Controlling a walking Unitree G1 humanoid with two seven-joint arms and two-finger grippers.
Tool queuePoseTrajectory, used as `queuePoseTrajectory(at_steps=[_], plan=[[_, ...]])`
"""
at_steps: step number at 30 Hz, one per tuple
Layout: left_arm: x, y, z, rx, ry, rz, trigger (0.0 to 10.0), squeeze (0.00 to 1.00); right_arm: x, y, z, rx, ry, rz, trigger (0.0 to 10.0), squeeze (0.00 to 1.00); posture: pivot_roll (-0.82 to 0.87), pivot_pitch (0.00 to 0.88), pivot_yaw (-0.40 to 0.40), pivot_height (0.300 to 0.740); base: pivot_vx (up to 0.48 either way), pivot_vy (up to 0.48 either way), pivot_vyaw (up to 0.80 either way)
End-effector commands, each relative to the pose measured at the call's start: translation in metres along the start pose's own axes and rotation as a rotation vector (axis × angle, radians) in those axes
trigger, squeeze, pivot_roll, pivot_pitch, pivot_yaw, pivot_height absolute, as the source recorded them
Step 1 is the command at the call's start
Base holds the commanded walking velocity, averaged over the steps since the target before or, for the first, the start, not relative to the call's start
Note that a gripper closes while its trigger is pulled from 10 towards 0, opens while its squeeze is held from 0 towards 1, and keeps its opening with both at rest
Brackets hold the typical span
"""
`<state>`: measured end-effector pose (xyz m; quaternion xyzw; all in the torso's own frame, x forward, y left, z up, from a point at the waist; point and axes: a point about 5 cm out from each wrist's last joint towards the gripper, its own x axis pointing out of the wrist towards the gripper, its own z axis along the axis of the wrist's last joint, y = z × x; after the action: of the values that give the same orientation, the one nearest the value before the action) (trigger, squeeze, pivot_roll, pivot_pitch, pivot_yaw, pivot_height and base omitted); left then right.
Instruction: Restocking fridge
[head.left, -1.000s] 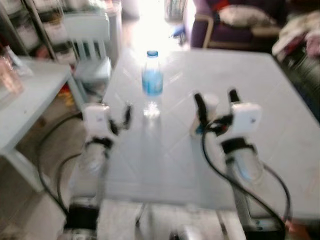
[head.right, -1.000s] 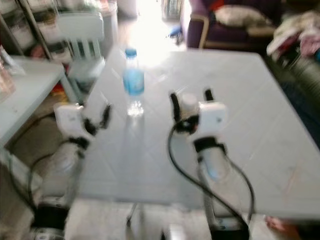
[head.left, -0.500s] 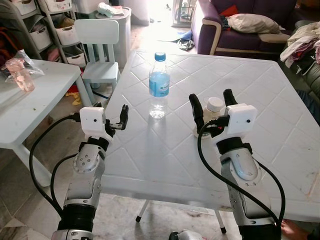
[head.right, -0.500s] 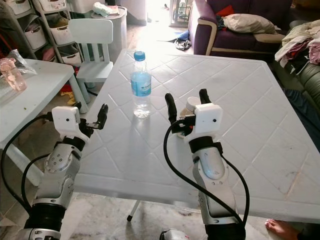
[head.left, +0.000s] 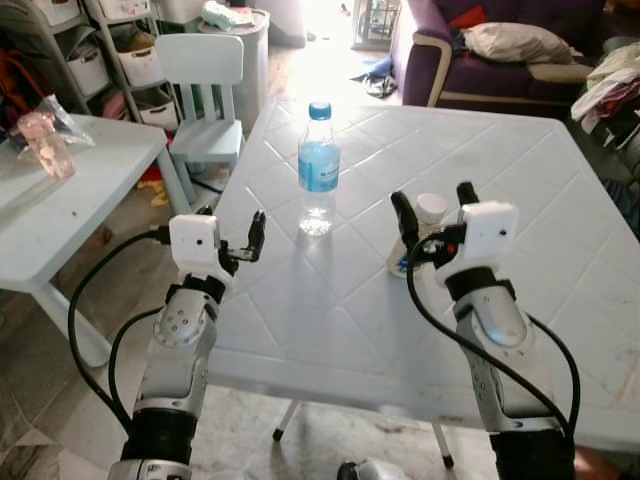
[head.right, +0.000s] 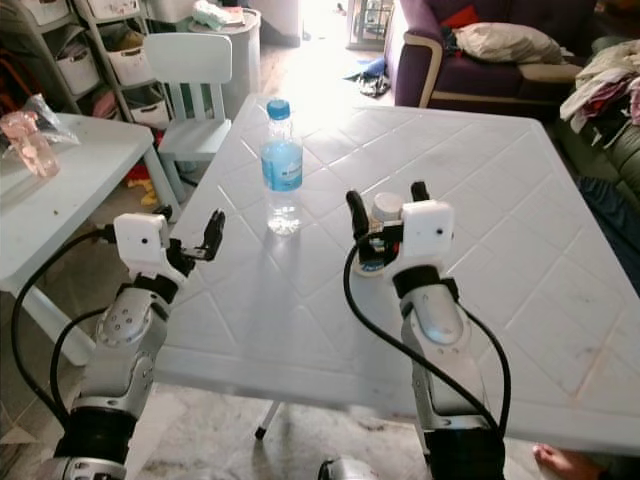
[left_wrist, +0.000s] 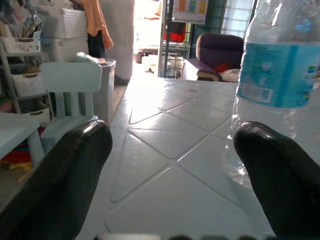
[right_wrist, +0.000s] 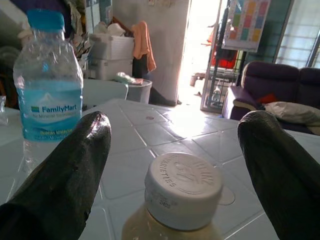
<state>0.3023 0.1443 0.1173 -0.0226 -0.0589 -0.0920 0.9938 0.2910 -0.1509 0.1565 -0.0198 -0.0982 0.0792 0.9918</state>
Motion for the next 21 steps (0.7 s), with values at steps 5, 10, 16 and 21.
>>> queuePoseTrajectory(at_steps=[5,10,16,21], plan=[[-0.002,0.002,-0.002,0.009,0.016,0.000,10.0,0.00,0.002,-0.002,-0.006,0.010,0.046,0.014,10.0,0.49,0.05,0.033,-0.021,0.740,0.000,0.000,0.00],[-0.002,0.000,-0.003,0.009,0.021,-0.007,10.0,0.00,0.002,-0.004,-0.012,0.005,0.079,0.010,10.0,0.00,0.05,0.036,-0.020,0.740,0.000,0.000,0.00],[-0.001,0.000,-0.003,0.011,0.023,-0.010,10.0,0.00,0.004,-0.010,-0.013,0.017,0.084,0.000,1.6,0.00,0.05,0.036,-0.017,0.740,0.000,0.000,0.00],[-0.001,0.000,-0.003,0.012,0.024,-0.013,10.0,0.00,0.005,-0.012,-0.013,0.009,0.084,-0.006,0.0,0.00,0.05,0.035,-0.018,0.740,0.000,0.000,0.00]])
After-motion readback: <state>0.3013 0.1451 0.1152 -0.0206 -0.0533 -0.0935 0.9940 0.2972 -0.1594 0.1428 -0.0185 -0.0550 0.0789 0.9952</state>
